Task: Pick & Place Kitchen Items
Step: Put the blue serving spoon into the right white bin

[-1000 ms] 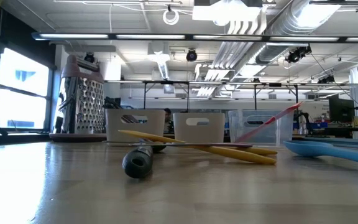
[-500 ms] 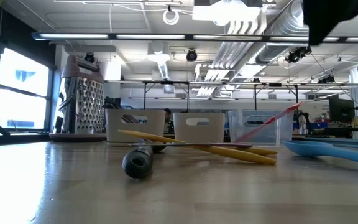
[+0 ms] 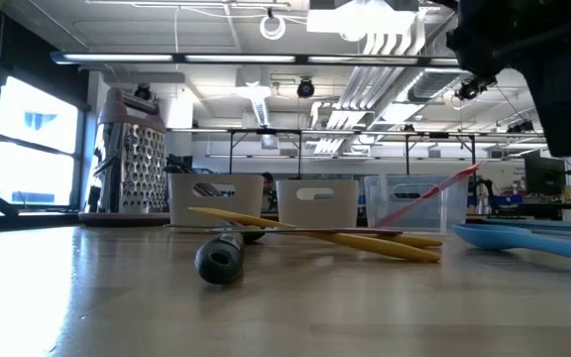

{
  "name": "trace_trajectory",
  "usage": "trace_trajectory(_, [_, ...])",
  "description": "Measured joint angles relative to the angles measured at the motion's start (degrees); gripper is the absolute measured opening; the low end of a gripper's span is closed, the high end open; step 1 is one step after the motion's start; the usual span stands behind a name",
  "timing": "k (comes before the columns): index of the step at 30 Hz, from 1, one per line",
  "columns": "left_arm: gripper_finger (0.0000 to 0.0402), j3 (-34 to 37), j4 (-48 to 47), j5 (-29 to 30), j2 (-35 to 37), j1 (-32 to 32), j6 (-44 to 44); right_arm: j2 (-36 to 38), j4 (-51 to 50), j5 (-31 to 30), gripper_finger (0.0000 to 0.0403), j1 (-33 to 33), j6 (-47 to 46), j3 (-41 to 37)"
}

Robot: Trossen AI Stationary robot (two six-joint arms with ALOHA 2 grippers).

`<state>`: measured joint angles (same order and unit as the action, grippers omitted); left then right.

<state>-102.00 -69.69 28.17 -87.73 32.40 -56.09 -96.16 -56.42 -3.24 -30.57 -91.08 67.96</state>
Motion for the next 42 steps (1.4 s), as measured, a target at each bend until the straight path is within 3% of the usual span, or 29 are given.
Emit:
trace_trajectory(6, [0.0197,0.0,-0.01,1.35,-0.01,1.17,-0.03,0.0,8.93,-2.95,0.0189,0.06,-1.64,-3.51])
trace_trajectory(10, [0.0197,1.26,0.72,1.55,-0.01,1.06,-0.01,0.0,11.43,-1.28,0.0189,1.19,-4.41,-6.92])
trace_trajectory(25, [0.0197,7.27,3.42,1.39,0.03,1.01,0.01,-1.92,13.08,-0.64,0.0189,4.45,-5.26,-8.45])
trace_trajectory(30, [0.0197,7.45,3.8,1.35,-0.01,1.01,-0.07,-4.39,13.86,2.09,0.0189,4.75,-4.7,-8.45])
trace_trajectory(42, [0.0197,7.45,3.89,1.29,-0.01,1.01,-1.21,-5.7,14.83,0.25,0.0187,4.73,-2.58,-8.69])
